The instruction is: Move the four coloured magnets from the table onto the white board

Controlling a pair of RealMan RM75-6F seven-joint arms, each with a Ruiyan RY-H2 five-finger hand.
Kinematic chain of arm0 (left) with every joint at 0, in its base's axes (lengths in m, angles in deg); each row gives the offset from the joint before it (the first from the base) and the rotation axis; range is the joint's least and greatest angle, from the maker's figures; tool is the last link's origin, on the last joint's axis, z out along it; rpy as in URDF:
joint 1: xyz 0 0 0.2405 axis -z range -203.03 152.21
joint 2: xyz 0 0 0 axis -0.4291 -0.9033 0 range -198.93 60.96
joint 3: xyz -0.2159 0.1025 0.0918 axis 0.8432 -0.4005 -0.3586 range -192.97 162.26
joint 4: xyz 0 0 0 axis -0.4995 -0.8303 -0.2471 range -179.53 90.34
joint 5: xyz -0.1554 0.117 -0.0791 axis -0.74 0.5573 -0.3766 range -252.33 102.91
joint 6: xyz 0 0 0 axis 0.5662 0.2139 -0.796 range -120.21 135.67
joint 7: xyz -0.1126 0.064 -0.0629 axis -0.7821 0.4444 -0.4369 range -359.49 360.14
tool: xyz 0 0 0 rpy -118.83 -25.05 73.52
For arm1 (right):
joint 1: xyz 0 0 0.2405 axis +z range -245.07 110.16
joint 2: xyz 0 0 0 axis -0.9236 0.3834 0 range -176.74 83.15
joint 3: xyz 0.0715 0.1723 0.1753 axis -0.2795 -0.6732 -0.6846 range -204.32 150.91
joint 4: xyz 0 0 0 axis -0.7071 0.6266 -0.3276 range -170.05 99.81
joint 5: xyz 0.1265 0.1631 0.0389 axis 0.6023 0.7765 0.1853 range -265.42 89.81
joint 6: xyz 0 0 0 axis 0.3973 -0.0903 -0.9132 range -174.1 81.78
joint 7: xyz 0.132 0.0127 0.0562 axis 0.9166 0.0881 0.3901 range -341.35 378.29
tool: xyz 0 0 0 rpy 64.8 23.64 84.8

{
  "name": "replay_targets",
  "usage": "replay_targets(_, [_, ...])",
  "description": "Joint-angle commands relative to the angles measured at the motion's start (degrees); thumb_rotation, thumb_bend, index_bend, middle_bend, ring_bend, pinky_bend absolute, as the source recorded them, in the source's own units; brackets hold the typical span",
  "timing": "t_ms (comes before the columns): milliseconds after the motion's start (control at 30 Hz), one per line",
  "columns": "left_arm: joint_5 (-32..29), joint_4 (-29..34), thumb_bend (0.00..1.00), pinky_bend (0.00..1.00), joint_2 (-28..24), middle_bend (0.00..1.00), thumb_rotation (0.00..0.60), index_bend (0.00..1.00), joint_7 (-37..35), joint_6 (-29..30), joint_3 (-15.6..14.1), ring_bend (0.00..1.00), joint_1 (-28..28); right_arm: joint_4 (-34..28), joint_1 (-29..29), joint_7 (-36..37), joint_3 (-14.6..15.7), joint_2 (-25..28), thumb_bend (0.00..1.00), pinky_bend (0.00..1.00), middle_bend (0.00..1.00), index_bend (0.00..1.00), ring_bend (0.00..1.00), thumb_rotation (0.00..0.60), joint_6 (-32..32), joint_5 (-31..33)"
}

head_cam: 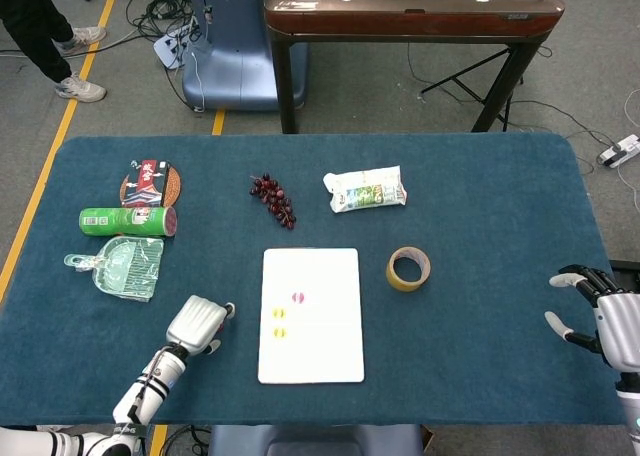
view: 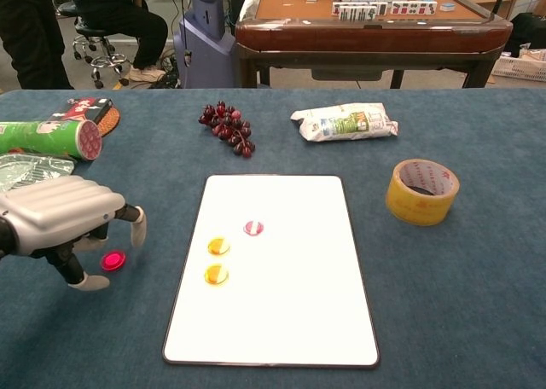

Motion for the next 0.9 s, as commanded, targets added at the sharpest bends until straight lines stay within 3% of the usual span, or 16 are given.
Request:
replay_targets(33, [0.04, -0.5, 0.23, 1.0, 0.25, 1.0, 0.6, 0.49, -0.3, -0.53, 0.39, 1.0, -0.33, -0.02, 0.01, 0.01, -0.03, 0.01, 0.16, 0.44, 0.34, 0.39, 0.31, 0.6, 0.0, 0.06])
replay_targets(500, [-1.43, -1.9, 0.22, 1.0, 0.33, 1.0, 0.6, 0.5, -0.04, -2.65, 2.18, 1.0, -1.16, 0.12, 0.02, 0.35, -0.03, 0.07, 0.16, 0.44, 0.34, 0.39, 0.31, 0.6, -0.02, 0.15])
replay_targets(900, [-2.59, -2.2, 0.32, 1.0, 0.02, 1.0, 0.6, 0.51, 0.05, -3.75, 3.24, 1.0, -1.6, 0.06, 0.07, 0.21, 0.0, 0.04, 0.16, 0.44, 0.34, 0.39, 0.31, 0.6, 0.06, 0.19])
